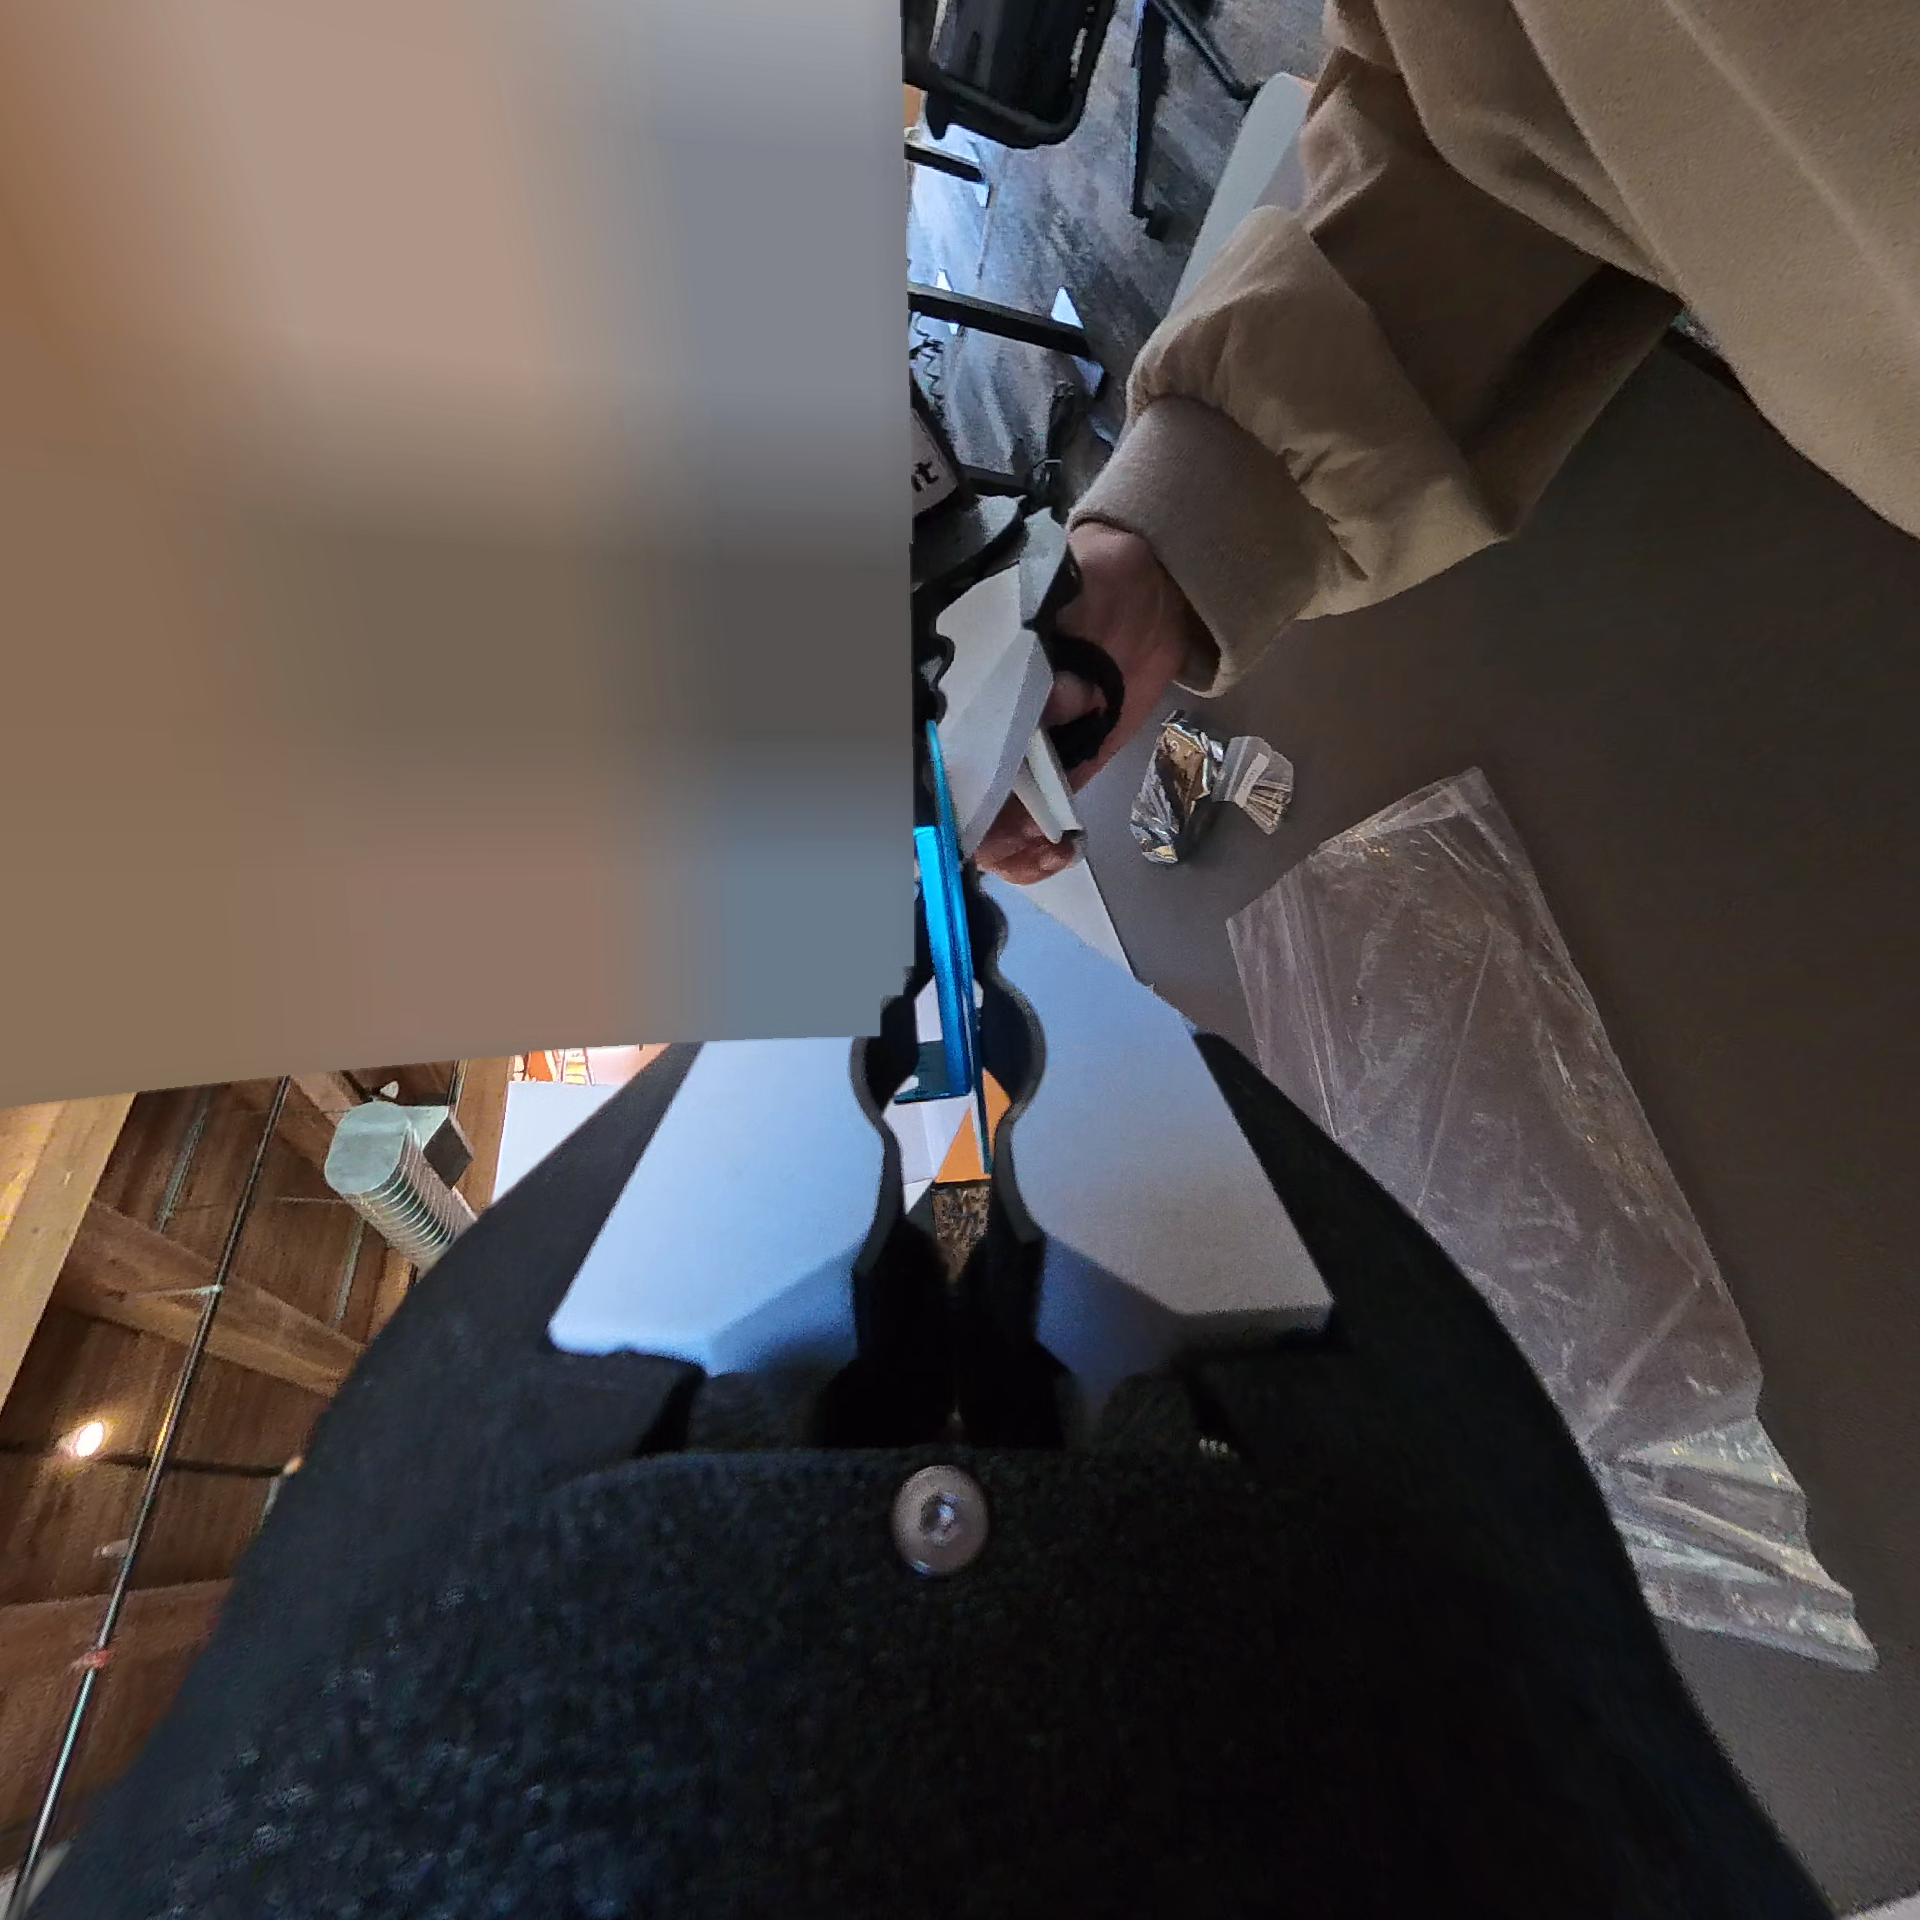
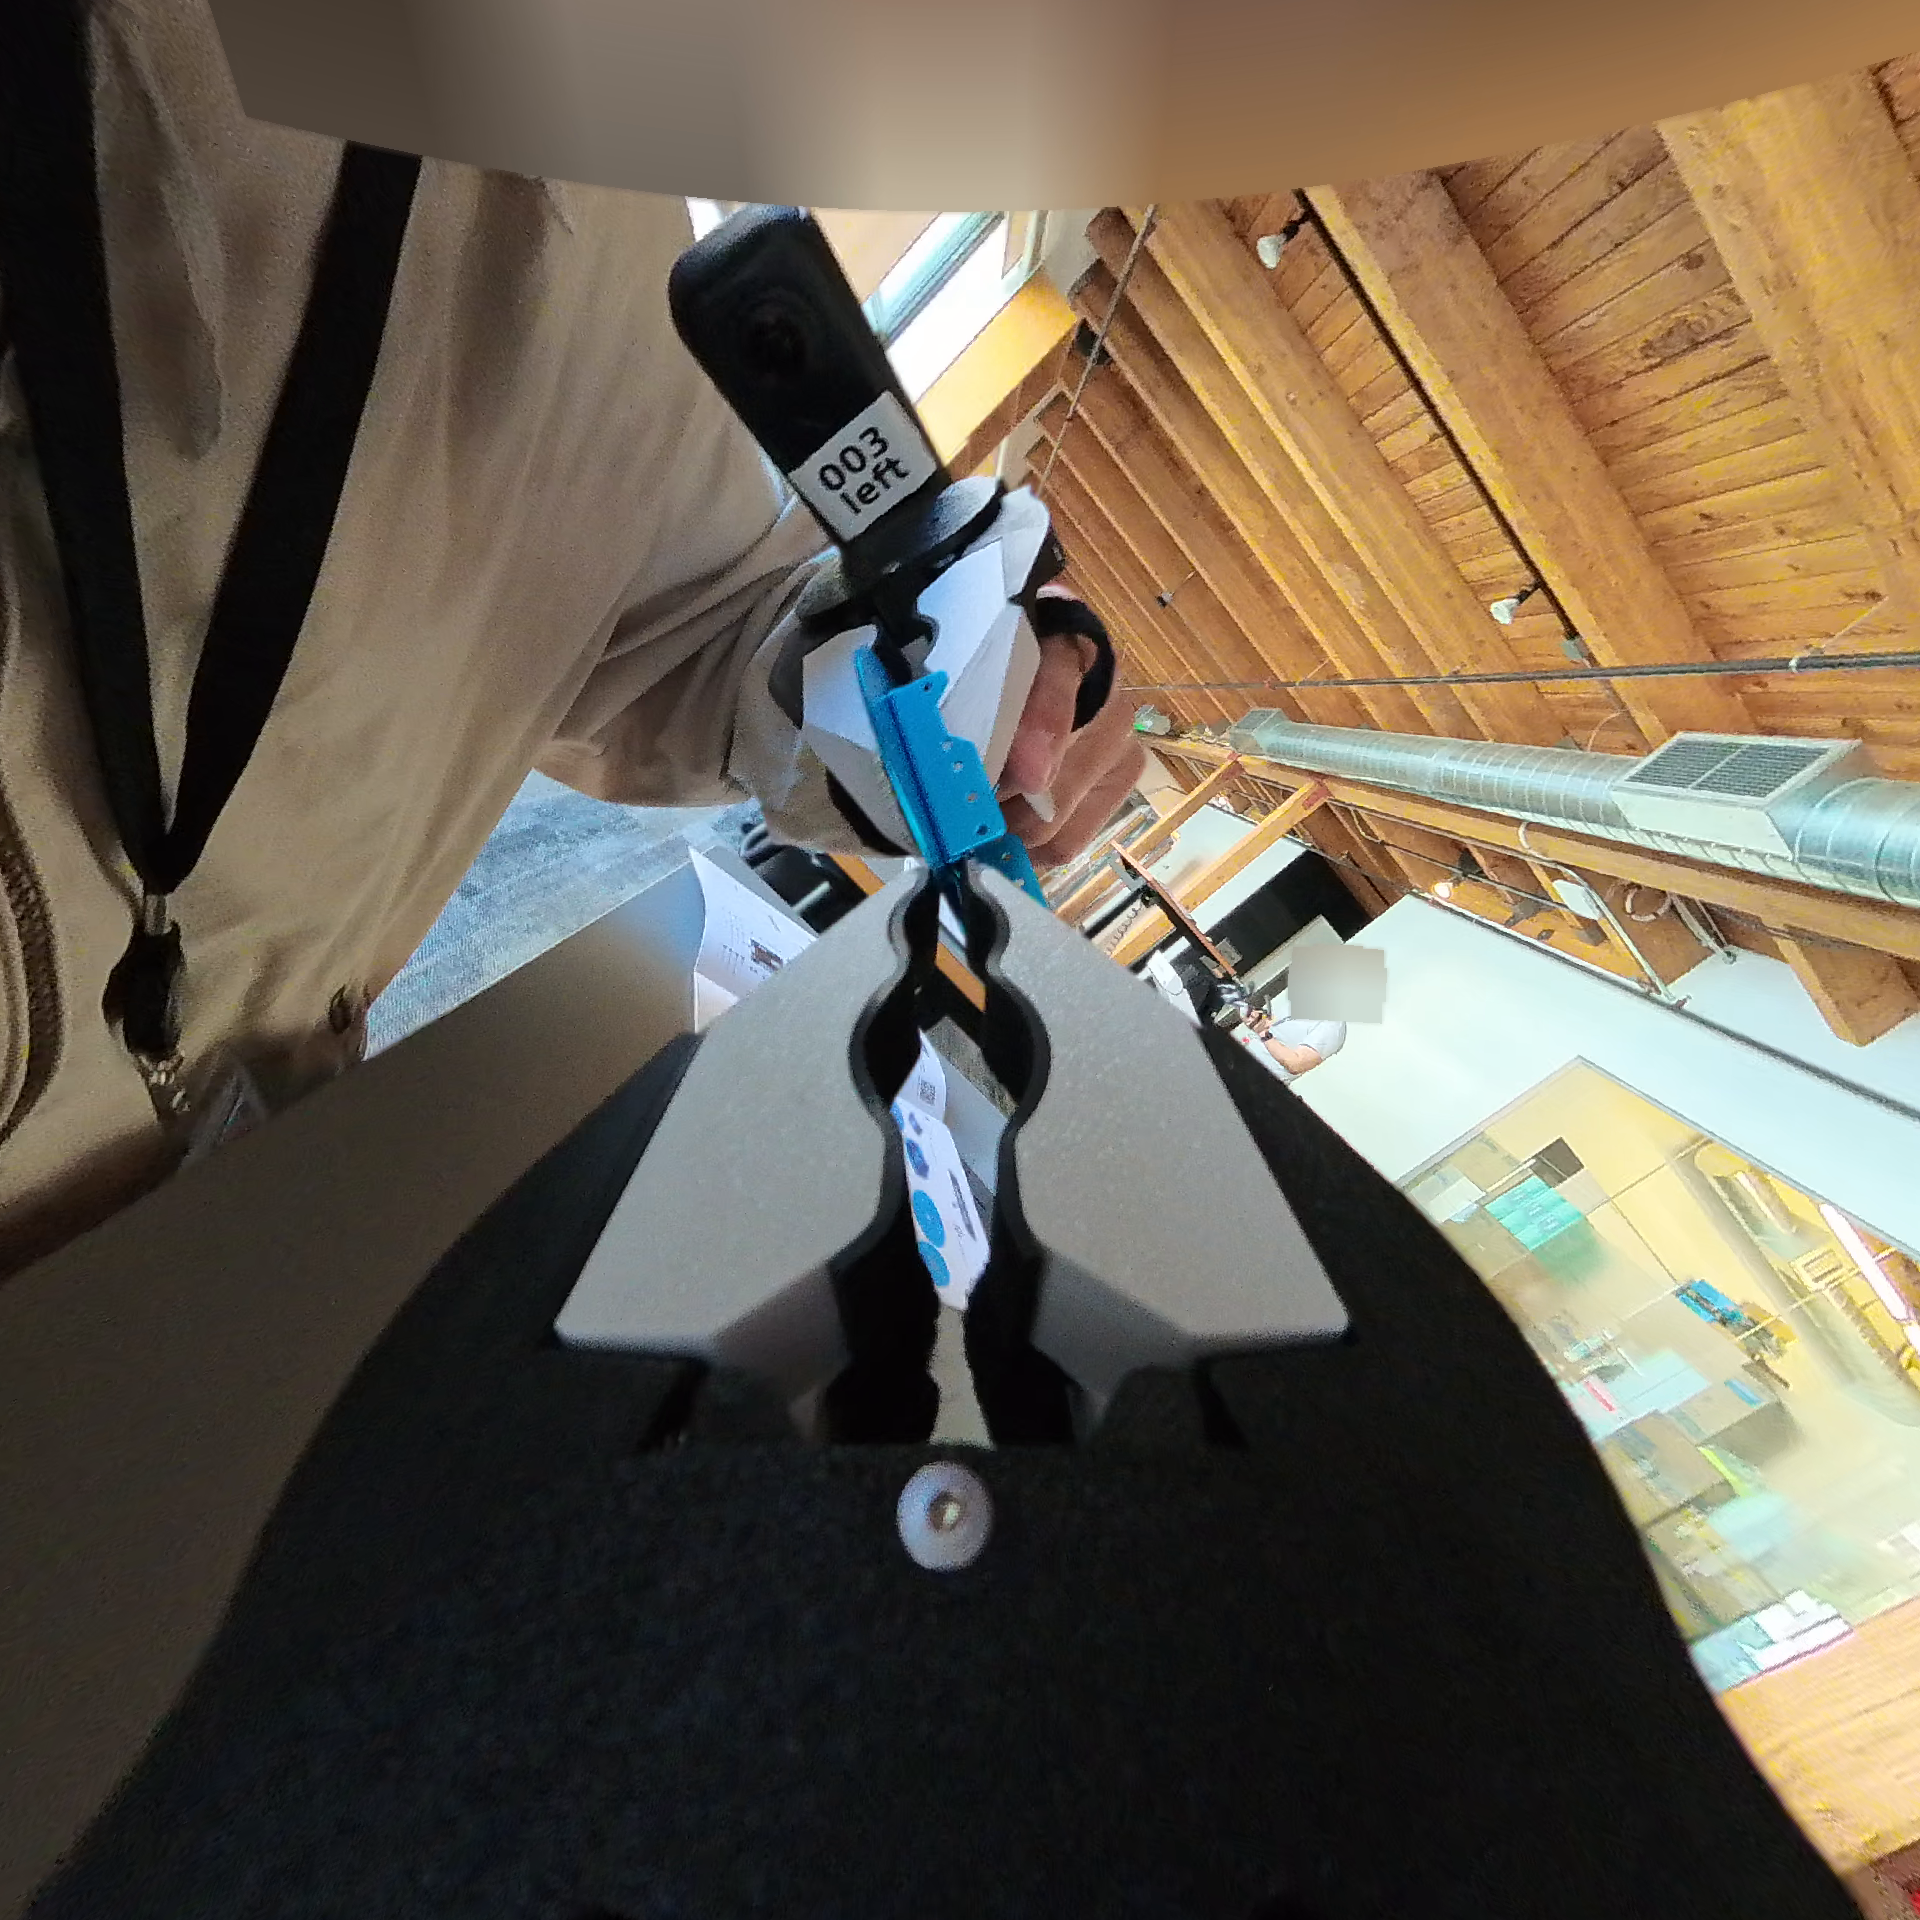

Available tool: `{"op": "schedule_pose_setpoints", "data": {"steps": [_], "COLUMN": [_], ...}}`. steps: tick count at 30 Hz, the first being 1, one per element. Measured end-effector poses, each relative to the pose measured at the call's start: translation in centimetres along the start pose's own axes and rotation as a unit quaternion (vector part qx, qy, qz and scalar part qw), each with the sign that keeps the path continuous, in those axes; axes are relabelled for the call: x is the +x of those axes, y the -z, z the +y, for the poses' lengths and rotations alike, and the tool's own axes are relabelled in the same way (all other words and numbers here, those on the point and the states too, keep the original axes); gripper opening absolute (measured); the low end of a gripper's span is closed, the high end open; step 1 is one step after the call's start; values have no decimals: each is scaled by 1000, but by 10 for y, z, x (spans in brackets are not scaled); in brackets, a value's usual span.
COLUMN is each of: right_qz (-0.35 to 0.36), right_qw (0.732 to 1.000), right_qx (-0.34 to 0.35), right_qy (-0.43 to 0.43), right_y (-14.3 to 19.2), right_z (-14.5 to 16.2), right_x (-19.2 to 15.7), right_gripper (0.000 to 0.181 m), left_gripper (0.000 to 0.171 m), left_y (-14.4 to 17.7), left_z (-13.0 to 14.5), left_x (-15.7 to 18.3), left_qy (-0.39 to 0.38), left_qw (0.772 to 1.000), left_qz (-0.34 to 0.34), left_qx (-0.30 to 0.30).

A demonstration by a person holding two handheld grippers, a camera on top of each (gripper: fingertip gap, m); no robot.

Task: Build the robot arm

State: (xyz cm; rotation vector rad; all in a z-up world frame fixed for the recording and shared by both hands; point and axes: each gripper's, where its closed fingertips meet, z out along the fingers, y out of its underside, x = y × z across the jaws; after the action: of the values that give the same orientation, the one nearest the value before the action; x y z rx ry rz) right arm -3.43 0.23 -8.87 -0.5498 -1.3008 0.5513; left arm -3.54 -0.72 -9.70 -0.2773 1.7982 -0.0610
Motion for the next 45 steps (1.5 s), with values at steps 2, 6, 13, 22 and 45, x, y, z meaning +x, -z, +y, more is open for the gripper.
{"op": "schedule_pose_setpoints", "data": {"steps": [2, 6, 13, 22, 45], "right_qz": [7, 44, 104, 45, 21], "right_qw": [1000, 995, 957, 816, 797], "right_qx": [7, -7, -50, -80, 59], "right_qy": [-24, -92, -265, -571, -601], "right_y": [0, 3, 20, 1, -1], "right_z": [3, 19, 53, 118, 95], "right_x": [2, 8, 30, 8, 28], "right_gripper": [3, 4, 22, 15, 1], "left_gripper": [2, 2, 3, 2, 1], "left_y": [-1, -5, -11, -21, -18], "left_z": [4, 22, 98, 106, 101], "left_x": [0, 3, 15, 33, 15], "left_qy": [19, 143, 590, 741, 677], "left_qw": [1000, 989, 805, 656, 730], "left_qz": [-12, -24, -47, -44, 7], "left_qx": [2, 9, 46, 139, 93]}}
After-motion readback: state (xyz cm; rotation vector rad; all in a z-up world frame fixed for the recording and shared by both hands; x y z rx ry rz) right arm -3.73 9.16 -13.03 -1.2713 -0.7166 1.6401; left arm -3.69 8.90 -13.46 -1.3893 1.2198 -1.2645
